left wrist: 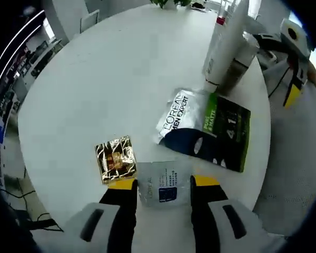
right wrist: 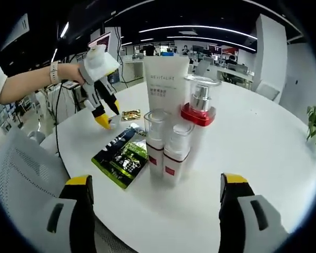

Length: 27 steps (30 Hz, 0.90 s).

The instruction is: Arrange the skincare products in the storage area until every visible bottle or jar stands upright without overlapping.

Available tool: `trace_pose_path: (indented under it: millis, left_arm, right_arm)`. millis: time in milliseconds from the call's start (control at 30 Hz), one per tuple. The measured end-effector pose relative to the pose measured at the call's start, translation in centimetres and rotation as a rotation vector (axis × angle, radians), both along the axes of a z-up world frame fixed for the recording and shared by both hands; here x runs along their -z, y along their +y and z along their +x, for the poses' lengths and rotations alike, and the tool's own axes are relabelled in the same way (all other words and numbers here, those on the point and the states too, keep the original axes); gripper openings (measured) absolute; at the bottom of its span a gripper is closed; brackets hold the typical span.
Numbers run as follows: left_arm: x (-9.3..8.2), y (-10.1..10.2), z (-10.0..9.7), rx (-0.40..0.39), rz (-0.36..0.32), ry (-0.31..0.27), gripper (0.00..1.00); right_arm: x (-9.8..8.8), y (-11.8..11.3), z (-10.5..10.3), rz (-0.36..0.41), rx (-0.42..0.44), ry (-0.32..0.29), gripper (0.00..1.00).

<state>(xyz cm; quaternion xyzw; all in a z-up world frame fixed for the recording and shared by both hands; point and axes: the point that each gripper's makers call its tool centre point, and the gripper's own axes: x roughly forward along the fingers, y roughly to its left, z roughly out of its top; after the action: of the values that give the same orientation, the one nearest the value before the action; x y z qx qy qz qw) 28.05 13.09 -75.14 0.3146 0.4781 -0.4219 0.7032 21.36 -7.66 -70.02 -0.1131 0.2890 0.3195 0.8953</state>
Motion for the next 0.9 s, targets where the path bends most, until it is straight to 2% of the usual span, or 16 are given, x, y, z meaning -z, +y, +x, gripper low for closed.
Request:
trace_pose_path:
  millis: [33, 100, 133, 167, 200, 467, 567, 900]
  left_arm:
    - [0.0, -0.1, -0.4, 0.019, 0.004, 0.003, 0.39]
    - [0.3, -0.4, -1.4, 0.128, 0.001, 0.014, 0.39]
    - [0.3, -0.6, -2.2, 0.130, 0.020, 0.030, 0.39]
    - [0.4, -0.5, -2.4, 0.127, 0.035, 0.033, 0.39]
    - [0.5, 0.1, -1.9, 0.157, 0.048, 0.026, 0.39]
    - [0.8, -0.3, -3.4, 0.245, 0.060, 0.044, 0.39]
    - [0.9, -0.8, -4.4, 0.301, 0.046, 0.067, 0.39]
    - [1.7, -1.2, -5.3, 0.382, 0.114, 0.064, 0.39]
  right_arm:
    - [0.0, -0.1, 0.1, 0.000, 0.005, -0.001, 1.00]
    - [0.0, -0.1, 0.1, 0.006, 0.010, 0.001, 1.00]
    - [-0.1, -0.1, 0.1, 0.010, 0.009, 0.000, 1.00]
    - [-0.1, 0.0, 0.1, 0.011, 0.008, -0.001, 1.00]
    - [-0.1, 0.0, 0.1, 0.010, 0.004, -0.002, 1.00]
    - [-0.2, 0.7, -0.2, 0.033, -0.019, -0.002, 1.00]
    - [-0.2, 0.7, -0.2, 0.024, -0.024, -0.004, 1.00]
    - [-0.4, 0.9, -0.3, 0.022, -0.034, -0.012, 1.00]
